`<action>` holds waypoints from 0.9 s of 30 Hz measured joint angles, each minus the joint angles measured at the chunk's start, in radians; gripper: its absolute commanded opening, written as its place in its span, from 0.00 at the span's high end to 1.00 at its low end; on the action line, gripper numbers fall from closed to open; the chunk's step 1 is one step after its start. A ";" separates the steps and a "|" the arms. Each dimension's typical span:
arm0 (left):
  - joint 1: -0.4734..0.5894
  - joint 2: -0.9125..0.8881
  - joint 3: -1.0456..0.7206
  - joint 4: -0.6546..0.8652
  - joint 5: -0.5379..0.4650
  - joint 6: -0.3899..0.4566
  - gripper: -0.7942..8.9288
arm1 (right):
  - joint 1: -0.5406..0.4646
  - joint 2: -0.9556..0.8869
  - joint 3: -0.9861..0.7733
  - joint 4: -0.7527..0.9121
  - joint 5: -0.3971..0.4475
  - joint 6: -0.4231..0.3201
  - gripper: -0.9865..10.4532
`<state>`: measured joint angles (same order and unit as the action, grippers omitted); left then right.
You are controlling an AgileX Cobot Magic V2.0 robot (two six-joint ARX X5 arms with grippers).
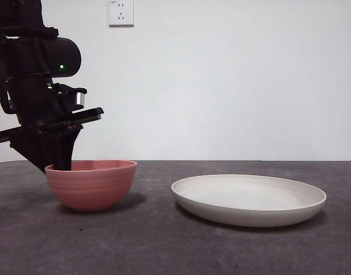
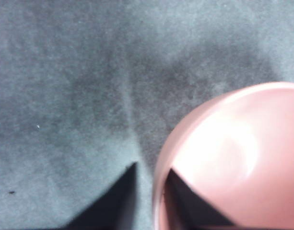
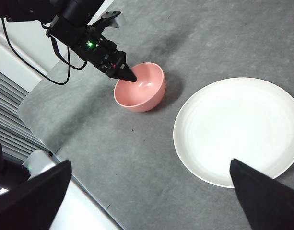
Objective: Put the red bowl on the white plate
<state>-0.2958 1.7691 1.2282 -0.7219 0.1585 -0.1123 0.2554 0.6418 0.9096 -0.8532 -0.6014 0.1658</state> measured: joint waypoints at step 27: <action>-0.285 0.113 0.437 -0.167 -0.003 -0.002 0.91 | 0.000 0.000 0.000 0.005 0.000 0.000 0.42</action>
<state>-0.5808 1.8820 1.6653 -0.8886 0.1555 -0.1139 0.2554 0.6418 0.9096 -0.8482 -0.6014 0.1658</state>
